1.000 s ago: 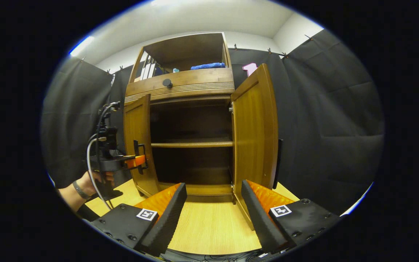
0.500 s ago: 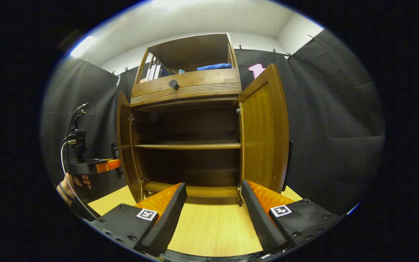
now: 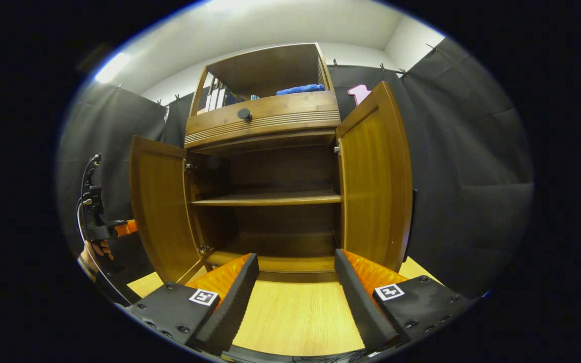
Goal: Open the right door of the double-door shoe cabinet with the right hand, and open the left door with the left hand.
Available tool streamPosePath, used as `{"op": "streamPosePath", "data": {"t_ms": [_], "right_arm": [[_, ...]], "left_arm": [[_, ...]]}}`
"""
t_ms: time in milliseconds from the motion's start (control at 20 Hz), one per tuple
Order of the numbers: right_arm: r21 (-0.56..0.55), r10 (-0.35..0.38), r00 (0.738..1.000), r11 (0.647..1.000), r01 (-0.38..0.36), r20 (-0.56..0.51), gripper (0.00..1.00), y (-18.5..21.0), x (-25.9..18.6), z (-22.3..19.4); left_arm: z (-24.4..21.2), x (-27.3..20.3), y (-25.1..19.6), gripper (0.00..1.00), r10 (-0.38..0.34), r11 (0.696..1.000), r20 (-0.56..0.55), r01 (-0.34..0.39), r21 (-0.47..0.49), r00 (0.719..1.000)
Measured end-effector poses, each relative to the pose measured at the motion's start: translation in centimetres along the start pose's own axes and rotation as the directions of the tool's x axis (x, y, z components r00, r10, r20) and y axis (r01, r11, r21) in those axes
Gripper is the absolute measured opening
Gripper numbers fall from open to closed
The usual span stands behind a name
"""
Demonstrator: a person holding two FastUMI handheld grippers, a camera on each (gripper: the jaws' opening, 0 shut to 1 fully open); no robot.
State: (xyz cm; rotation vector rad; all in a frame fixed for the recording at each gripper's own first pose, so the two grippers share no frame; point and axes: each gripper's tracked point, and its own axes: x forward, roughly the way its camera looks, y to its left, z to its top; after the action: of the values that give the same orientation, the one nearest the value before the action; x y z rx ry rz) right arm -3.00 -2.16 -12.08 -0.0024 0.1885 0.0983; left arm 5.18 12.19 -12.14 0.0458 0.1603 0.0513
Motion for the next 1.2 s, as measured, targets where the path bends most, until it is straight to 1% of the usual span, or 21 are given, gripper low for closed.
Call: {"op": "streamPosePath", "data": {"t_ms": [100, 150, 200, 250, 350, 450, 500, 550, 650, 750, 800, 850, 900, 1000, 1100, 1200], "right_arm": [[-0.003, 0.005, 1.000, 1.000, -0.005, -0.005, 0.94, 0.1, 0.2, 0.0], [-0.004, 0.006, 1.000, 1.000, -0.006, -0.008, 0.92, 0.1, 0.2, 0.0], [-0.005, 0.003, 1.000, 1.000, -0.003, -0.009, 0.89, 0.0, 0.0, -0.1], [-0.007, 0.001, 1.000, 1.000, -0.001, -0.009, 0.89, 0.0, 0.0, 0.0], [-0.007, -0.001, 1.000, 1.000, 0.001, -0.006, 0.89, 0.0, -0.1, 0.2], [-0.009, 0.002, 1.000, 1.000, -0.002, -0.010, 0.89, 0.2, -0.1, 0.0], [-0.009, 0.002, 1.000, 1.000, -0.003, -0.012, 0.98, 0.2, -0.2, -0.1], [-0.007, 0.004, 1.000, 1.000, -0.005, -0.015, 0.97, 0.3, 0.0, -0.1], [-0.005, 0.014, 1.000, 1.000, -0.015, -0.019, 0.97, 0.6, 0.2, -0.3], [-0.005, 0.022, 0.999, 1.000, -0.022, -0.023, 0.97, 1.0, 0.4, -0.5], [-0.003, 0.025, 1.000, 1.000, -0.025, -0.019, 0.93, 1.0, 0.6, -0.2], [-0.001, 0.029, 0.999, 1.000, -0.029, -0.013, 0.89, 1.2, 0.7, 0.0], [0.001, 0.033, 0.999, 0.999, -0.033, -0.009, 0.89, 1.4, 0.7, 0.1], [0.002, 0.042, 0.999, 0.999, -0.042, -0.004, 0.89, 1.7, 0.7, 0.3], [0.001, 0.049, 0.999, 0.999, -0.049, -0.003, 0.89, 2.0, 0.6, 0.4], [0.000, 0.052, 0.999, 0.999, -0.052, 0.000, 0.89, 2.1, 0.2, 0.4]], "left_arm": [[0.2, -0.5, 1.0, 0.06, -0.064, 0.997, 0.026, 0.064, -0.035, 0.998], [0.0, -0.6, 1.7, 0.05, -0.094, 0.993, 0.025, 0.095, -0.062, 0.995], [0.0, -0.4, 1.9, 0.05, -0.113, 0.990, 0.020, 0.115, -0.078, 0.993], [0.0, -0.2, 2.2, 0.07, -0.126, 0.989, 0.019, 0.127, -0.072, 0.992], [0.0, -0.2, 1.8, 0.07, -0.150, 0.988, 0.016, 0.150, -0.028, 0.989], [0.1, -0.9, 1.8, 0.04, -0.163, 0.987, 0.011, 0.163, -0.009, 0.987], [0.0, -1.4, 1.8, 0.07, -0.170, 0.985, 0.011, 0.170, -0.005, 0.985], [0.0, -2.2, 2.1, 0.07, -0.173, 0.985, 0.010, 0.173, -0.001, 0.985], [0.2, -4.0, 3.3, 0.06, -0.147, 0.989, 0.013, 0.147, 0.020, 0.989], [0.7, -5.8, 4.1, 0.05, -0.114, 0.993, 0.022, 0.114, 0.021, 0.993], [1.2, -6.6, 4.6, 0.00, -0.091, 0.996, 0.029, 0.090, 0.022, 0.995], [1.8, -7.4, 4.7, 0.01, -0.073, 0.997, 0.038, 0.072, 0.021, 0.997], [2.6, -8.4, 4.6, 0.01, -0.060, 0.998, 0.053, 0.059, 0.019, 0.997], [4.2, -9.4, 3.5, 0.00, -0.048, 0.999, 0.086, 0.047, 0.011, 0.995], [5.0, -9.6, 1.9, 0.01, -0.038, 0.999, 0.088, 0.039, -0.020, 0.995], [5.6, -9.6, -0.7, 0.00, -0.054, 0.998, 0.085, 0.058, -0.036, 0.995]]}}
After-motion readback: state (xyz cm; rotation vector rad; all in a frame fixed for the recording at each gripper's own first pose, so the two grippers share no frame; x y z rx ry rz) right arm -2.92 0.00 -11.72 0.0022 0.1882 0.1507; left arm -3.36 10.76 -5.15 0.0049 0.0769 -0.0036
